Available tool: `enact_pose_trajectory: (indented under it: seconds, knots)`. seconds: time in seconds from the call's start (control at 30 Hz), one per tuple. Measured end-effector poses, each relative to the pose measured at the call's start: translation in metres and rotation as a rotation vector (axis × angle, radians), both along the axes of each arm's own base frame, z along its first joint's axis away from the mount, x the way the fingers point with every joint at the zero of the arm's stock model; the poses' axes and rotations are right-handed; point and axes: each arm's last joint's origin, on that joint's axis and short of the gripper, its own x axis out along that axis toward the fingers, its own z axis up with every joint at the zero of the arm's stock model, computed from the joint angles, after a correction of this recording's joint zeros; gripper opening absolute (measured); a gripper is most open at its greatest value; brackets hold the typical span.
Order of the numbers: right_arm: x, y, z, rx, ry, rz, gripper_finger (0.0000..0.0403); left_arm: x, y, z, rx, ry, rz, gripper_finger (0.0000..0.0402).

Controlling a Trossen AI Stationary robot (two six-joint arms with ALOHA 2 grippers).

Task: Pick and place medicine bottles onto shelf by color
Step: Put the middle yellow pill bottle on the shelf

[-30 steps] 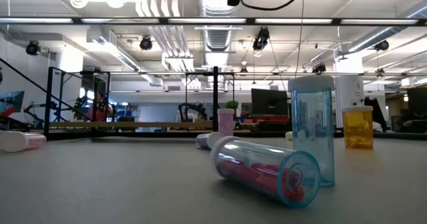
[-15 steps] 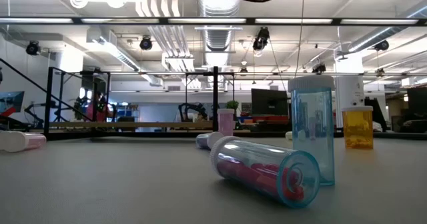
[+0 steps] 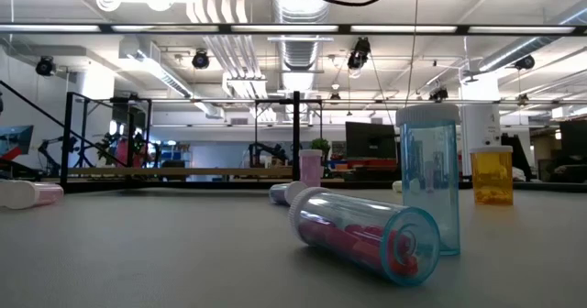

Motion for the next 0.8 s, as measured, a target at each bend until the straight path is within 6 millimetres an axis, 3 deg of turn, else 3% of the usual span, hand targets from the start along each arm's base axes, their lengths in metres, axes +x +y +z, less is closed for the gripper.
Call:
enact_pose_trajectory:
  seconds: [0.4, 0.57, 0.8]
  knots:
    - [0.0, 0.0, 0.001, 0.0, -0.003, 0.001, 0.0084, 0.0, 0.0, 0.0, 0.001, 0.001, 0.015, 0.0092]
    - [-0.001, 0.0, 0.001, 0.008, -0.002, 0.008, 0.0089, 0.0, 0.0, 0.0, 0.0, 0.001, 0.014, 0.0094]
    - [-0.013, -0.007, 0.007, 0.0, 0.051, 0.083, 0.0157, 0.0, 0.001, -0.001, 0.001, 0.003, 0.02, 0.0098]
